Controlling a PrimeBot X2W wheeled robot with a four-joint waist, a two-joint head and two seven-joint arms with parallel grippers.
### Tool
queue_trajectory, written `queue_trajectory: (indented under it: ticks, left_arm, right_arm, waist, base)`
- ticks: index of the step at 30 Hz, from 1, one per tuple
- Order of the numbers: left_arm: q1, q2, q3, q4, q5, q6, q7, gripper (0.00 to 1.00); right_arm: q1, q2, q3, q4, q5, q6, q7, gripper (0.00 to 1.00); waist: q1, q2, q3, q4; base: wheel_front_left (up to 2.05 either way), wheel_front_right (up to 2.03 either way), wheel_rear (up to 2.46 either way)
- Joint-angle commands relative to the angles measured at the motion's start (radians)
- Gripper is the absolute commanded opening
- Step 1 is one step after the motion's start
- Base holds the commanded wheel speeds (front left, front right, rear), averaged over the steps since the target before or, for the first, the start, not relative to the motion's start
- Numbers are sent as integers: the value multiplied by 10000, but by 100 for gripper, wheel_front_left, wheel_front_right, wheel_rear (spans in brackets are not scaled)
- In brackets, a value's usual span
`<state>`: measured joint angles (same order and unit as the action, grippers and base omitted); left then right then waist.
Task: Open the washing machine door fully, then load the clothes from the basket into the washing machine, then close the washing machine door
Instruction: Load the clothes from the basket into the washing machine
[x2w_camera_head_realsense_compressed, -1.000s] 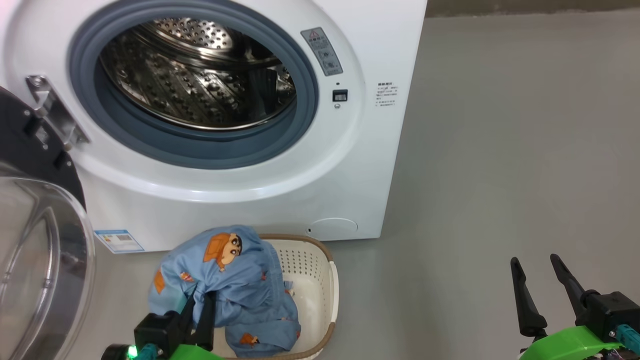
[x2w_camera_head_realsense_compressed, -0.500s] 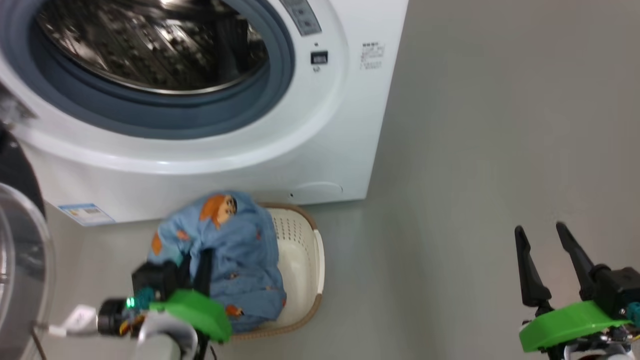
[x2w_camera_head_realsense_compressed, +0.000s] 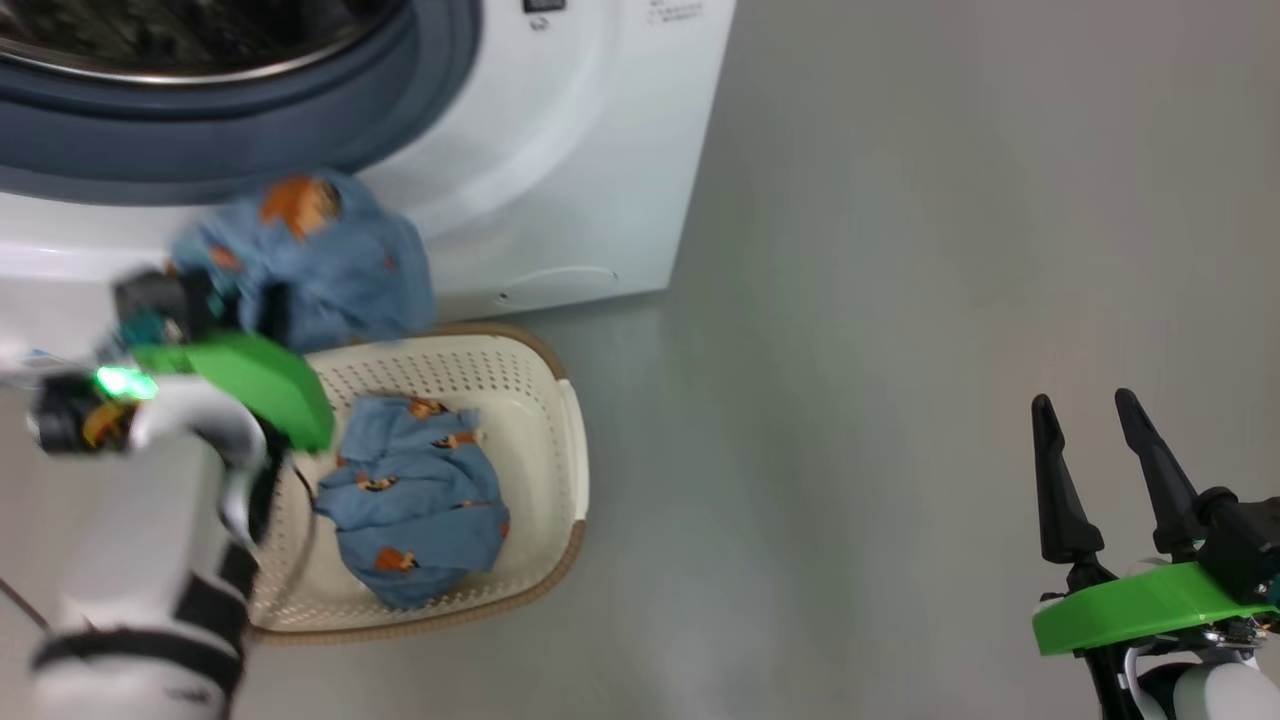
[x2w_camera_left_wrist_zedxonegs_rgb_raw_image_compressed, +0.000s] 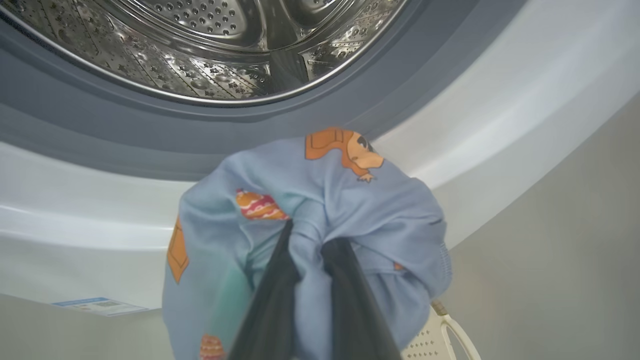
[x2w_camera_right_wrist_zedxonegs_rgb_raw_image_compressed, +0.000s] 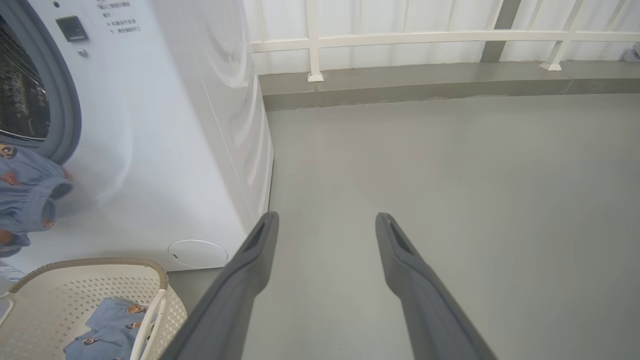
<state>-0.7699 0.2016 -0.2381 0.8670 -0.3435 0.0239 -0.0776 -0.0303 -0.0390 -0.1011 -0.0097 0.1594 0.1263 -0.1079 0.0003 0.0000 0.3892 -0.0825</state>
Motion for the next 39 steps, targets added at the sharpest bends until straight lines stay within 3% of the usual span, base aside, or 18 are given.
queue_trajectory:
  ticks: [1, 15, 25, 29, 39]
  left_arm:
    - [-738, 560, 302, 16, -61, -22, 184, 0]
    - [-4300, 2287, 74, 926, 453, -171, 1924, 0]
    - [-6700, 3311, -155, 482, 885, -316, 2445, 0]
    - [-7265, 3614, -167, 197, 979, -319, 2196, 0]
    - [-8336, 4304, -338, -423, 1579, 35, 220, 0]
  right_arm:
    - [-247, -112, 277, -96, 171, 44, -201, 100]
    - [-908, -112, 1229, 958, 937, 44, -1018, 100]
    - [-1514, -112, 1600, 1449, 1454, 44, -1432, 100]
    - [-1732, -112, 1751, 1676, 1693, 44, -1508, 100]
    - [-2070, -112, 1911, 1639, 2032, 44, -1536, 100]
  waist:
    - [-3, 0, 636, -507]
    - [-3, 0, 1959, -1426]
    - [-3, 0, 3476, -1899]
    - [-3, 0, 3863, -2022]
    - [-3, 0, 4444, -2246]
  base:
    - [0, 0, 0]
    - [0, 0, 0]
    - [0, 0, 0]
    - [0, 0, 0]
    - [0, 0, 0]
